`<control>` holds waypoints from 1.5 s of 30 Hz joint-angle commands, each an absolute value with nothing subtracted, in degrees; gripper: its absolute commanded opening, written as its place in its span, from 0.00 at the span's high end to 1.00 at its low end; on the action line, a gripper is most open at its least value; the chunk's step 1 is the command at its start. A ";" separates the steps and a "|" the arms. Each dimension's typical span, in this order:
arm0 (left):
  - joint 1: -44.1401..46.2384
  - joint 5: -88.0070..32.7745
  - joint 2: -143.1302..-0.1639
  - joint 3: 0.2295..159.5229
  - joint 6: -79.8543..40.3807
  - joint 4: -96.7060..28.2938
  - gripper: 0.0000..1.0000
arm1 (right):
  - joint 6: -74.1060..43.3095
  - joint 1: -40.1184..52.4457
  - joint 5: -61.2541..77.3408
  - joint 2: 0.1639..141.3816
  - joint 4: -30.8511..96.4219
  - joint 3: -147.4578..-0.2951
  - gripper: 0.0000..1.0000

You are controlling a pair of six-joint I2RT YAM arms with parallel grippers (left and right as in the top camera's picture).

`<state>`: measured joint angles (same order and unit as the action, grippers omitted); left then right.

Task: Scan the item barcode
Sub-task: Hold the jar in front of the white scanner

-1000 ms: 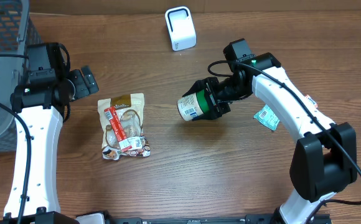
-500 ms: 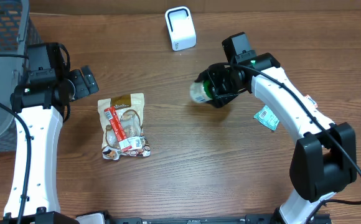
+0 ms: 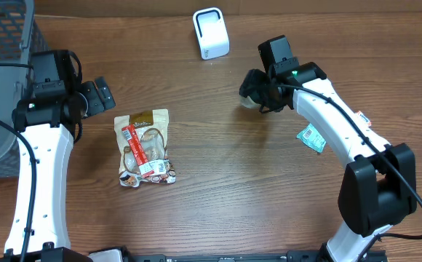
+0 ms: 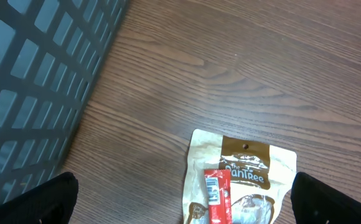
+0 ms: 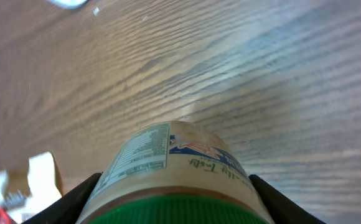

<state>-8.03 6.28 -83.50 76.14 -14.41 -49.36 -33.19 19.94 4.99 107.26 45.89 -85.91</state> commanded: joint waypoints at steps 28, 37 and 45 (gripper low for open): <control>-8.23 6.55 -83.24 77.08 -13.47 -49.28 0.00 | -14.52 22.46 8.88 120.99 36.75 -119.94 0.96; -8.23 6.55 -83.24 77.08 -13.47 -49.28 0.00 | -14.76 22.50 3.88 135.44 10.26 -119.94 0.96; -8.23 6.55 -83.24 77.10 -13.47 -49.28 0.00 | -14.76 22.39 0.95 145.21 -11.77 -119.94 0.96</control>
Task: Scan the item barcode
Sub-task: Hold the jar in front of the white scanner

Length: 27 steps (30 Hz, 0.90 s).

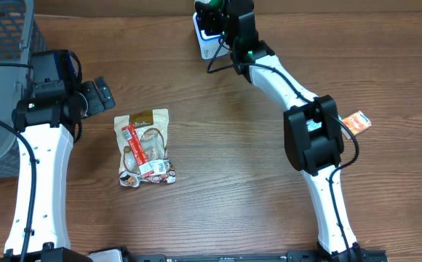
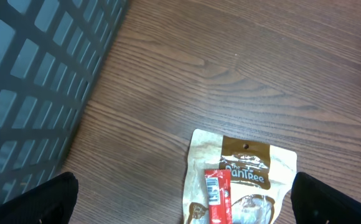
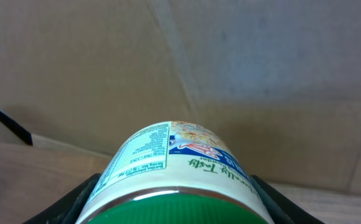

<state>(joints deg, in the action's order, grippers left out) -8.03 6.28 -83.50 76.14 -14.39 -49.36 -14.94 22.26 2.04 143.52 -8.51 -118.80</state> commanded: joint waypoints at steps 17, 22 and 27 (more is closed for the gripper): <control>-8.23 6.55 -83.24 77.08 -13.47 -49.28 0.00 | -18.24 22.37 -0.99 149.53 -25.17 -119.94 0.96; -8.23 6.55 -83.24 77.08 -13.47 -49.28 0.00 | -18.22 22.37 -4.03 149.60 -24.73 -119.94 0.96; -8.23 6.55 -83.24 77.08 -13.47 -49.28 0.00 | -19.62 22.37 -3.81 149.60 -25.17 -119.96 0.96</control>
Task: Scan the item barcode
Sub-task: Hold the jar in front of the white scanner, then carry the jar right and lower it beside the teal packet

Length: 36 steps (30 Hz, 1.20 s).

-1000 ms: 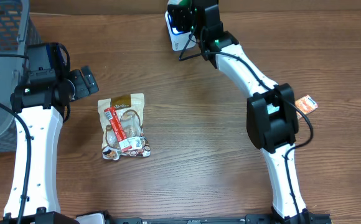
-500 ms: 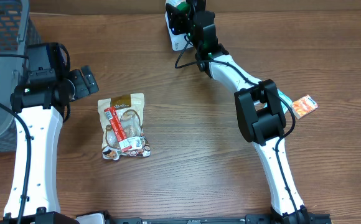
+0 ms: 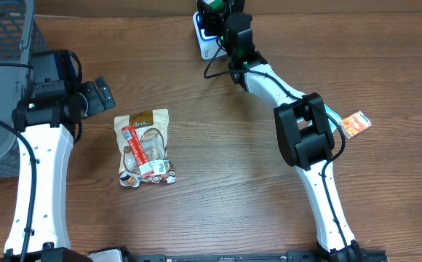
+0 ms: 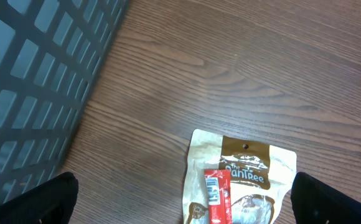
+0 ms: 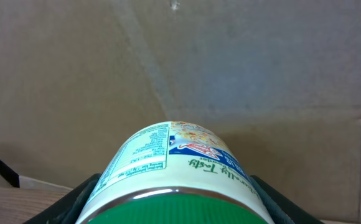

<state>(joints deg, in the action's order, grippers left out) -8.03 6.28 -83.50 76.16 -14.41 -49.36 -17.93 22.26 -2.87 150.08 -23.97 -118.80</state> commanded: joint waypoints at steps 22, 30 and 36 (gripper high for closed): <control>-8.23 6.55 -83.24 77.08 -13.47 -49.28 0.00 | -22.35 17.91 6.15 112.73 25.36 -119.96 0.96; -8.23 6.55 -83.24 77.08 -13.47 -49.28 0.00 | -22.24 17.58 6.07 111.15 68.53 -119.96 0.96; -8.23 6.55 -83.24 77.08 -13.47 -49.28 0.00 | -19.40 17.50 3.40 113.14 81.38 -119.57 0.96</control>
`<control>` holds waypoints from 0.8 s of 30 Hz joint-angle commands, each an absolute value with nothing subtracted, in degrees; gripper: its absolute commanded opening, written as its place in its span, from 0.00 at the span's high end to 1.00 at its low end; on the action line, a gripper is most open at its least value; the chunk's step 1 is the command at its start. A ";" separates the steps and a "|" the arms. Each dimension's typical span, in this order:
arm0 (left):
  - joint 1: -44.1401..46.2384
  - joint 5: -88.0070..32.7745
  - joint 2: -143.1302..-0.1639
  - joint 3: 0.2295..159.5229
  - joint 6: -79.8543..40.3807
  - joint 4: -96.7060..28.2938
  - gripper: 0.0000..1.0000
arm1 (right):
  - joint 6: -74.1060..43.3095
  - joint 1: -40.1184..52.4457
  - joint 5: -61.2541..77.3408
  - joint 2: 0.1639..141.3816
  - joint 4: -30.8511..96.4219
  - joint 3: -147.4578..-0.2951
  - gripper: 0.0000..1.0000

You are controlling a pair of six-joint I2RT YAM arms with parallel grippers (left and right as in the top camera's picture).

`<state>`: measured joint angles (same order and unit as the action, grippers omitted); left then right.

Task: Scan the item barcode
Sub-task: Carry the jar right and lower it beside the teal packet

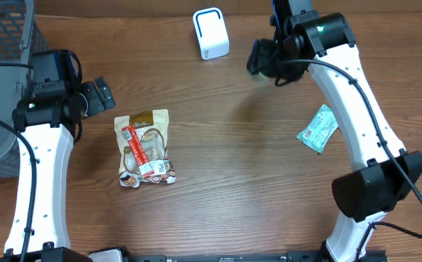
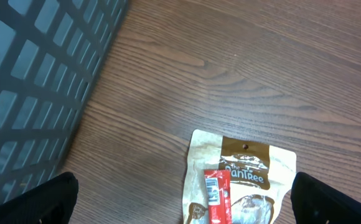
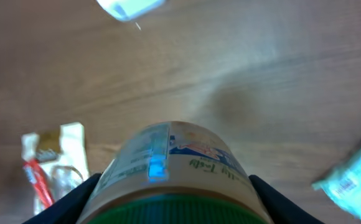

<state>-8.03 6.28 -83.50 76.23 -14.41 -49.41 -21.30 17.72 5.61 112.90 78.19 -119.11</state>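
A jar (image 3: 187, 158) with a green lid and a printed label fills the right wrist view, and my right gripper (image 1: 263, 60) is shut on it. A blue spot of light lies on the label. The gripper holds the jar above the table, just right of the white scanner (image 1: 211, 33) at the back edge. My left gripper (image 1: 98, 94) hangs open at the left, above and left of a beige snack bag (image 2: 243, 171) with a red stick pack on it.
A dark mesh basket (image 1: 0, 65) stands at the far left, close to the left arm. The snack bag (image 1: 145, 145) lies left of centre. A teal packet (image 1: 316, 129) lies on the wood at the right, under the right arm.
My right gripper has moved with the jar from right at the scanner to a spot right of it over the table. A blue light spot now shows on the label. The left arm is unchanged.
At first my right gripper held the jar over the table right of centre. Then it held the jar up at the scanner by the back edge, and stayed there. Now the jar is away from the scanner, still held. The left gripper stayed open throughout.
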 commanded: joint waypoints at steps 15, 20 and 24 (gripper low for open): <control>-8.23 6.55 -83.24 77.08 -13.47 -49.28 0.00 | -19.49 16.16 -1.45 113.32 74.24 -96.79 0.96; -8.23 6.55 -83.24 77.08 -13.47 -49.28 0.00 | -19.46 14.66 -1.48 113.32 65.67 -88.38 0.96; -8.23 6.55 -83.24 77.08 -13.47 -49.28 0.00 | -19.46 13.10 -1.48 113.32 60.25 -83.13 0.96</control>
